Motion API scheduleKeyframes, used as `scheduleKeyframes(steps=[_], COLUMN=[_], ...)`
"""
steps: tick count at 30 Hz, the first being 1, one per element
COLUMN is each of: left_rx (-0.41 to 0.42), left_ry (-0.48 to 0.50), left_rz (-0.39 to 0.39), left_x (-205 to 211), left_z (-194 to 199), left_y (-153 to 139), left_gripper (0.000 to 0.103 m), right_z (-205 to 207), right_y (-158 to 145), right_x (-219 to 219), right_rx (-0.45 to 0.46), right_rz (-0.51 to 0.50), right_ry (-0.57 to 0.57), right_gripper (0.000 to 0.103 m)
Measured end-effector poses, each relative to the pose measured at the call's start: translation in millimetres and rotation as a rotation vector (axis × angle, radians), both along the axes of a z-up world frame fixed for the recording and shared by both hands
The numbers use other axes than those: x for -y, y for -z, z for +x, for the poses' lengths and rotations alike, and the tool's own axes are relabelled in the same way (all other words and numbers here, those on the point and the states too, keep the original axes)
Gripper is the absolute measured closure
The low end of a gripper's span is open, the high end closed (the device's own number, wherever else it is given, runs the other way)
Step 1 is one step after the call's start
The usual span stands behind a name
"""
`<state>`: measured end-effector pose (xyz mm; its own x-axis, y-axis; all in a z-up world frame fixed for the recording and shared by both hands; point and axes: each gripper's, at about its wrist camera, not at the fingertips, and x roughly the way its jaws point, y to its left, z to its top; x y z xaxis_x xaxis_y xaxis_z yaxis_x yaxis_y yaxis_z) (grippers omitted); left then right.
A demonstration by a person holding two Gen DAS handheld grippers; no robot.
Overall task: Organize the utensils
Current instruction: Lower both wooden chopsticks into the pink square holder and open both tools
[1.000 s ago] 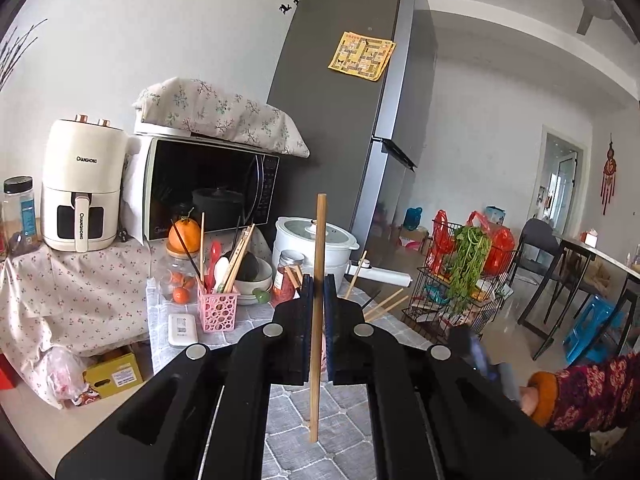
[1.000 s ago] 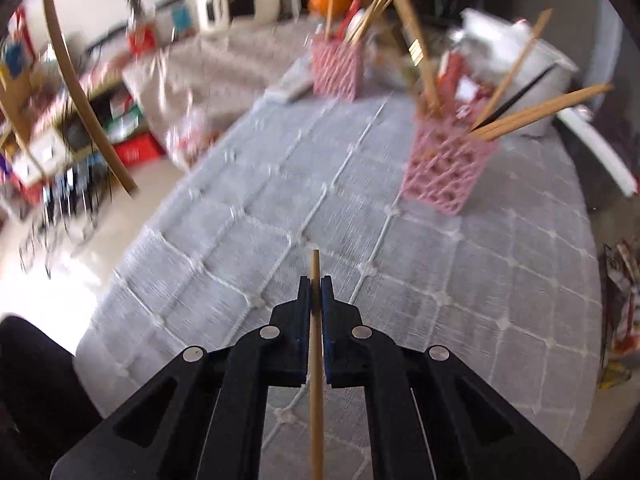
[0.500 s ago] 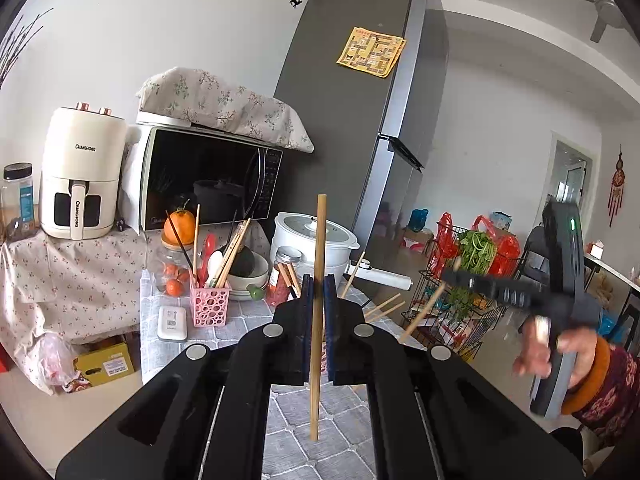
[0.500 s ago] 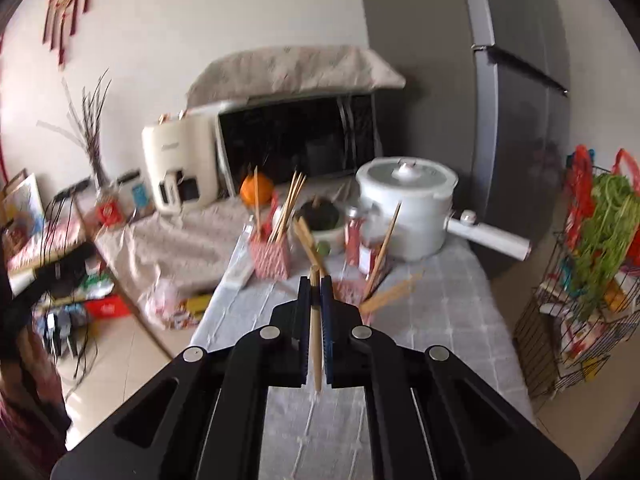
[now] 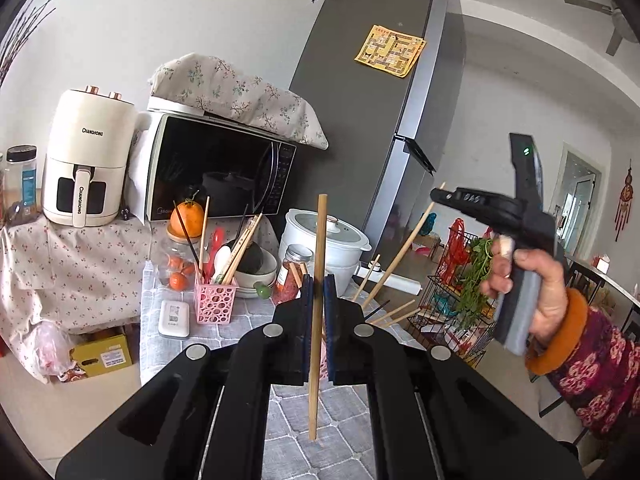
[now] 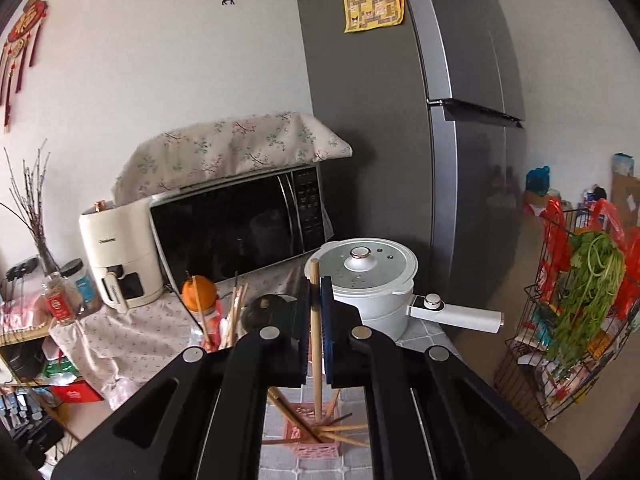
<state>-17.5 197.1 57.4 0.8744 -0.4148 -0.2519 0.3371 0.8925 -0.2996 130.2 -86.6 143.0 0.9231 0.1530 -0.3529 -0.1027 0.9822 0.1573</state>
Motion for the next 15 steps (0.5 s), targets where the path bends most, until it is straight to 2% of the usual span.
scheduleKeyframes(steps=[5,8,10,15], left_rx=[-0.017,-0.012,-0.005,0.016], left_ry=[-0.004,-0.01,-0.016,-0.013], left_rz=[0.01,0.005,-0.01,-0.031], left_x=[2.2,1.2,0.7,13.0], left_z=[6.8,7.6,7.9,13.7], left_y=[3.4,2.4,-0.2,-12.7], left_gripper=[0.099,0.099,0.099,0.098], right_z=[26.0,34.6,28.5,2.6], right_y=[47.6,65.5,67.0,51.5], right_x=[-8.8,-10.8,-9.8,5.7], right_rx=[-0.016,-0.055,-0.04,-0.026], right_rz=[0.015,0.034,0.03,0.054], right_ry=[0.005,-0.017,-0.017,-0.013], right_gripper=[0.098,0.092,0.082,0.081])
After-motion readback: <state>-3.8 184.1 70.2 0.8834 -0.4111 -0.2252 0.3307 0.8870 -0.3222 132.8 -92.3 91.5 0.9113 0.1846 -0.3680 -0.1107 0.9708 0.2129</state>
